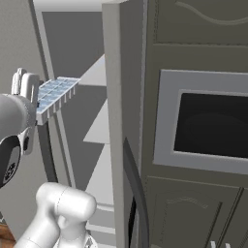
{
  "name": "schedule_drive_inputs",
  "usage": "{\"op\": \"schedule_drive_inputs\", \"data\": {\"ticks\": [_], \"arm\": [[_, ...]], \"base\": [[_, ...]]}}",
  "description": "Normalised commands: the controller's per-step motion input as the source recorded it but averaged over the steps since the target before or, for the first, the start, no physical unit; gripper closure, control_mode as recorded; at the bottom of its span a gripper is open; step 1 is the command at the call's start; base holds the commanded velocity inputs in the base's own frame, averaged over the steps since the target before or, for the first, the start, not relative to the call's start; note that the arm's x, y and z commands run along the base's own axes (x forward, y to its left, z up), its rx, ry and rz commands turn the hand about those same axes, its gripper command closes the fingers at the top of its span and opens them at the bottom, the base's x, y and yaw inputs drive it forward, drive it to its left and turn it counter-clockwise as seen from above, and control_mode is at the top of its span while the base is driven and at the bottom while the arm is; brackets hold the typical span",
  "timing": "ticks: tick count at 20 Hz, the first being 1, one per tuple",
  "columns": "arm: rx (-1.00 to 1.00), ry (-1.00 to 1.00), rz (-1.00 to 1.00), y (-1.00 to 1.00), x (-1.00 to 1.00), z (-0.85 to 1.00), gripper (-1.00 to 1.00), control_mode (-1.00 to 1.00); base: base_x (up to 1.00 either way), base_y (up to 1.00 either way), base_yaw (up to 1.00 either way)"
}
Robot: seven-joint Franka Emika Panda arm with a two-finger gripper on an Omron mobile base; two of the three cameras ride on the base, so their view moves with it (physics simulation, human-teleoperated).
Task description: Open the freezer door, pick up the ice cube tray from the freezer, and place it on the dining counter.
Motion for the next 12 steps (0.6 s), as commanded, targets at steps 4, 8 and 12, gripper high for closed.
{"op": "schedule_drive_inputs", "data": {"ticks": [4,8,12], "arm": [[0.00,0.00,0.00,0.00,-0.05,0.00,1.00,-1.00],[0.00,0.00,0.00,0.00,0.00,0.00,1.00,1.00],[0.00,0.00,0.00,0.00,0.00,0.00,1.00,1.00]], "base": [[0.00,0.00,0.00],[-0.63,0.00,0.05],[-0.95,0.23,0.27]]}}
